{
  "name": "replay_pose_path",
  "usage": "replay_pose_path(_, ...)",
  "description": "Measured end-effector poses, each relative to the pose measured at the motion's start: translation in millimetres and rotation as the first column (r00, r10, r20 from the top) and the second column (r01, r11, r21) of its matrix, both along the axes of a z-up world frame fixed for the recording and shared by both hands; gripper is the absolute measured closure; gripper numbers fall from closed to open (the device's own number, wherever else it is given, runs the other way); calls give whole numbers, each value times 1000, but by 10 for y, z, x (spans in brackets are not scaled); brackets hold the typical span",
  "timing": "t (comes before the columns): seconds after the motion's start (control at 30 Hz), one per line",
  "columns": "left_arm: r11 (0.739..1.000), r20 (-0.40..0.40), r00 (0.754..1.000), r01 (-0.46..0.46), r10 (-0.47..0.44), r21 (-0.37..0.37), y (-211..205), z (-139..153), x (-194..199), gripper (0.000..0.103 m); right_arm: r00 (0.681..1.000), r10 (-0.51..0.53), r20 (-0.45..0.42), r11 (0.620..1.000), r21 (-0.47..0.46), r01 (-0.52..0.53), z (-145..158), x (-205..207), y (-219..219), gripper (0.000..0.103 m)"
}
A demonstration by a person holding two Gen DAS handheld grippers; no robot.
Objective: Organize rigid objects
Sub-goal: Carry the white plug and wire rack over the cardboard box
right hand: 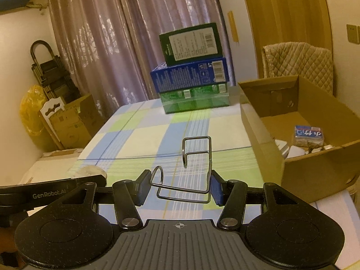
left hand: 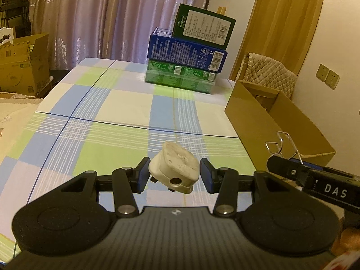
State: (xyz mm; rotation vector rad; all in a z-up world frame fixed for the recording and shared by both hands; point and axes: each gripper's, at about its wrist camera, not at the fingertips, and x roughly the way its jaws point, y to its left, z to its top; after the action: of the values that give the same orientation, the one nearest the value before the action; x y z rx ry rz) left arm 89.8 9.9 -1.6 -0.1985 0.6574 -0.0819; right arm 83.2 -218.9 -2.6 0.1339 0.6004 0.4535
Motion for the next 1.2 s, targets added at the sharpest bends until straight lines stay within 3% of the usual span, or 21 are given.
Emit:
replay_pose_path(0.63, 998, 57, 996, 66, -65, -9, -334, 332, -65, 61, 996, -34, 85, 999, -13, 35, 400, -107, -311, 52)
replay_pose_path(1.2, 980, 106, 975, 199, -196, -13, -964, 628, 207, 61, 978, -138, 153, 987, -56, 148, 715, 47, -1058, 52)
